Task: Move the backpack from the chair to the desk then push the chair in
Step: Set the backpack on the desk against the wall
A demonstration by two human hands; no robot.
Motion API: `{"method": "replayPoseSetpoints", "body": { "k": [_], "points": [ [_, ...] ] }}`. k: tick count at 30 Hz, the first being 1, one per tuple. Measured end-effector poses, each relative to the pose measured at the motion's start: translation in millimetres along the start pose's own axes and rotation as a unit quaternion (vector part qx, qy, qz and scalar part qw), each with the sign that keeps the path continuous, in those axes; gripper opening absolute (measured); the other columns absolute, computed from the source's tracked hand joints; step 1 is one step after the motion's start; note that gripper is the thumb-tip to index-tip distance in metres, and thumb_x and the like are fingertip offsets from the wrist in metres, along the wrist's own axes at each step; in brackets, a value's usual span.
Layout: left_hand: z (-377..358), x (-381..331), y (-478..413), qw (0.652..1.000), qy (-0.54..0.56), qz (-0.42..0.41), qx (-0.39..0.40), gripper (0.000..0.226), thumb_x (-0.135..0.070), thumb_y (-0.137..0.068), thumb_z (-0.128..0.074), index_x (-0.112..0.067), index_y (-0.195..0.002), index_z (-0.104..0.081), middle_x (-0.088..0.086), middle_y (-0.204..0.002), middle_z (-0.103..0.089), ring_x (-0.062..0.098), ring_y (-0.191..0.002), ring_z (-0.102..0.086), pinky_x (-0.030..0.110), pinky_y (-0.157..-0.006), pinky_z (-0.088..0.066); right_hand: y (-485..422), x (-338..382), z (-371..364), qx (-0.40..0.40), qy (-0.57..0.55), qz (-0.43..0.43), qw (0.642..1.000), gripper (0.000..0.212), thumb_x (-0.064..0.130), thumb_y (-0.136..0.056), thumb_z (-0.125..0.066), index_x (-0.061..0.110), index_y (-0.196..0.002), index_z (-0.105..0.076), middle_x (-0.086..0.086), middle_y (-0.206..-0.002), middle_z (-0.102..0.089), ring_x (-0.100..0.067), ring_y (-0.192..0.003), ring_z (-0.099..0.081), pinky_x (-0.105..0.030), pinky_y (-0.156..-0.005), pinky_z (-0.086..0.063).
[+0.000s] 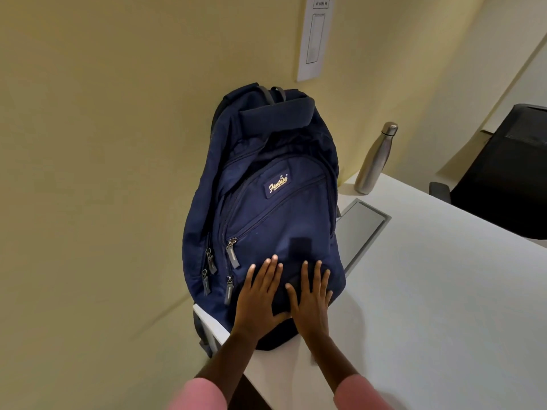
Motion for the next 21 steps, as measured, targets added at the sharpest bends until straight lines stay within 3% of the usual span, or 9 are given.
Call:
{"method": "replayPoseSetpoints", "body": {
  "k": [5,9,11,13,15,17,18,19,21],
  "points": [
    [-3,4,-5,1.000,-0.016,-0.006,-0.018,0.094,-0.073,-0.056,-0.063,-0.009,-0.125,-0.054,0.009,-0.132,-0.056,0.023,-0.121,-0.053,0.036,-0.109,0.000,-4,3,-2,0.005,0.015,-0.008,1.000,0.087,0.080,-0.064,0.014,0.027,-0.133,0.020,0.003,-0.147,0.024,-0.021,-0.135,0.027,-0.050,-0.111,0.010],
    [-10,-2,0,0.997,-0.041,-0.017,-0.068,0.091,-0.067,-0.056,-0.068,-0.008,-0.123,-0.055,0.011,-0.130,-0.057,0.024,-0.120,-0.053,0.038,-0.109,-0.002,2,4,3,0.008,0.039,-0.010,0.999,0.074,0.070,-0.075,0.003,0.027,-0.133,0.019,0.003,-0.147,0.023,-0.022,-0.136,0.025,-0.051,-0.113,0.003],
    [-16,-4,5,0.995,-0.040,-0.013,-0.088,0.085,-0.064,-0.060,-0.069,-0.009,-0.124,-0.054,0.010,-0.131,-0.056,0.024,-0.121,-0.052,0.041,-0.113,-0.017,8,5,5,0.006,0.064,-0.016,0.998,0.073,0.069,-0.074,0.009,0.028,-0.134,0.018,-0.001,-0.152,0.018,-0.024,-0.139,0.020,-0.051,-0.115,-0.004],
    [-16,-5,14,0.998,-0.028,0.005,-0.062,0.080,-0.062,-0.071,-0.061,-0.013,-0.132,-0.044,0.008,-0.140,-0.046,0.024,-0.129,-0.043,0.041,-0.111,-0.029,20,6,5,0.000,0.077,-0.036,0.996,0.066,0.063,-0.083,-0.001,0.029,-0.138,0.012,-0.006,-0.156,0.009,-0.027,-0.142,0.013,-0.052,-0.115,-0.009],
    [-23,-3,23,0.999,-0.027,0.002,-0.035,0.076,-0.057,-0.085,-0.045,-0.016,-0.141,-0.016,0.010,-0.152,-0.021,0.027,-0.140,-0.021,0.042,-0.116,-0.007,37,6,2,-0.004,0.079,-0.062,0.995,0.060,0.053,-0.090,-0.017,0.029,-0.142,0.003,-0.006,-0.157,0.005,-0.028,-0.143,0.008,-0.054,-0.114,-0.009],
    [-30,-2,31,0.999,-0.030,-0.024,-0.018,0.074,-0.052,-0.091,-0.035,-0.015,-0.141,0.006,0.012,-0.155,0.000,0.028,-0.143,0.000,0.044,-0.113,0.014,57,7,-1,-0.007,0.098,-0.087,0.991,0.066,0.058,-0.085,-0.008,0.028,-0.143,0.001,-0.007,-0.157,0.004,-0.028,-0.143,0.007,-0.055,-0.114,-0.008],
    [-31,-3,37,0.999,-0.030,-0.032,-0.017,0.076,-0.052,-0.090,-0.039,-0.013,-0.142,0.000,0.014,-0.155,-0.005,0.029,-0.143,-0.004,0.046,-0.114,0.007,67,8,-2,-0.005,0.109,-0.101,0.989,0.069,0.060,-0.081,-0.002,0.028,-0.143,0.002,-0.007,-0.156,0.005,-0.028,-0.143,0.007,-0.054,-0.114,-0.006],
    [-30,-5,44,0.999,-0.020,-0.038,-0.029,0.079,-0.053,-0.084,-0.051,-0.010,-0.142,-0.019,0.017,-0.152,-0.023,0.029,-0.140,-0.021,0.049,-0.114,-0.012,78,9,-3,0.000,0.119,-0.116,0.986,0.069,0.060,-0.082,-0.001,0.028,-0.142,0.005,-0.007,-0.156,0.007,-0.028,-0.143,0.009,-0.054,-0.114,-0.004],
    [-30,-9,62,0.995,-0.025,-0.082,-0.043,0.079,-0.057,-0.059,-0.074,-0.009,-0.120,-0.057,0.013,-0.127,-0.059,0.025,-0.118,-0.056,0.046,-0.094,-0.047,99,12,-2,0.008,0.152,-0.149,0.977,0.074,0.065,-0.079,0.013,0.028,-0.142,0.009,-0.006,-0.156,0.010,-0.028,-0.142,0.012,-0.052,-0.114,0.000]
  ]
}}
Point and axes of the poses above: each hand's wrist, its own y-axis away from the middle knuckle, its own z-axis out of the back of the hand, x = y × z, the point moved 1 cm from there along -y, towards the middle knuckle
